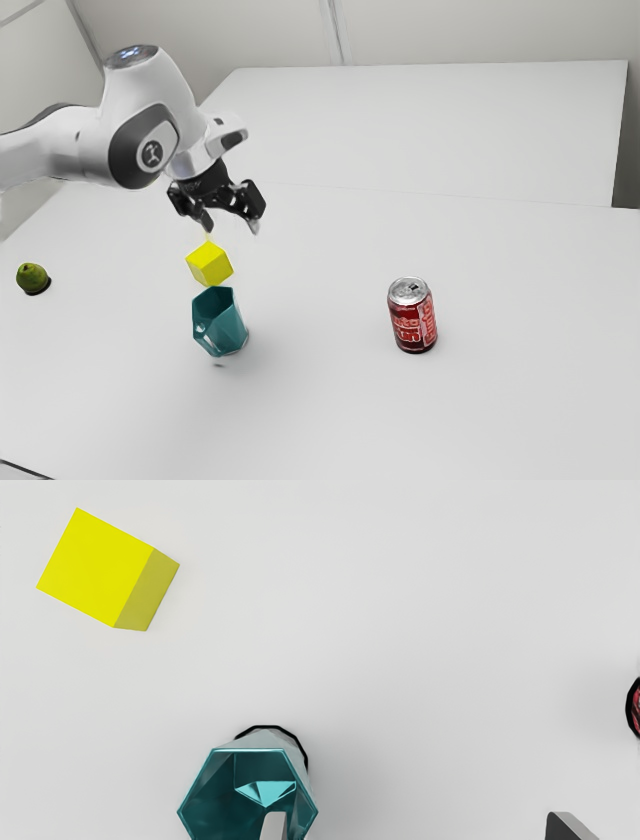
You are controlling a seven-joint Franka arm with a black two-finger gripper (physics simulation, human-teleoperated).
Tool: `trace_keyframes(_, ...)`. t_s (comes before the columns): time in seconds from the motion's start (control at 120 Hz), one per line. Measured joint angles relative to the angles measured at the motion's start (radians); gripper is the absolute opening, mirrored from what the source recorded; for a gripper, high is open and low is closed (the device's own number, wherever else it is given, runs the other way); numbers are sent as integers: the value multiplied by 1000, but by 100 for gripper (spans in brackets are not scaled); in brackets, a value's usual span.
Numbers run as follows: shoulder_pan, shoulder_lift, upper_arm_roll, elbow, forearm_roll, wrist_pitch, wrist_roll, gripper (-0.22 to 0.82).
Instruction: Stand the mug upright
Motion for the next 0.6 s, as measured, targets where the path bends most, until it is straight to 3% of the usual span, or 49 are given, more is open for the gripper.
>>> trace_keyframes(0.267, -17, 95, 5, 221, 6, -238, 0, 58)
trace_keyframes(0.6, -14, 143, 9, 376, 10, -324, -1, 58)
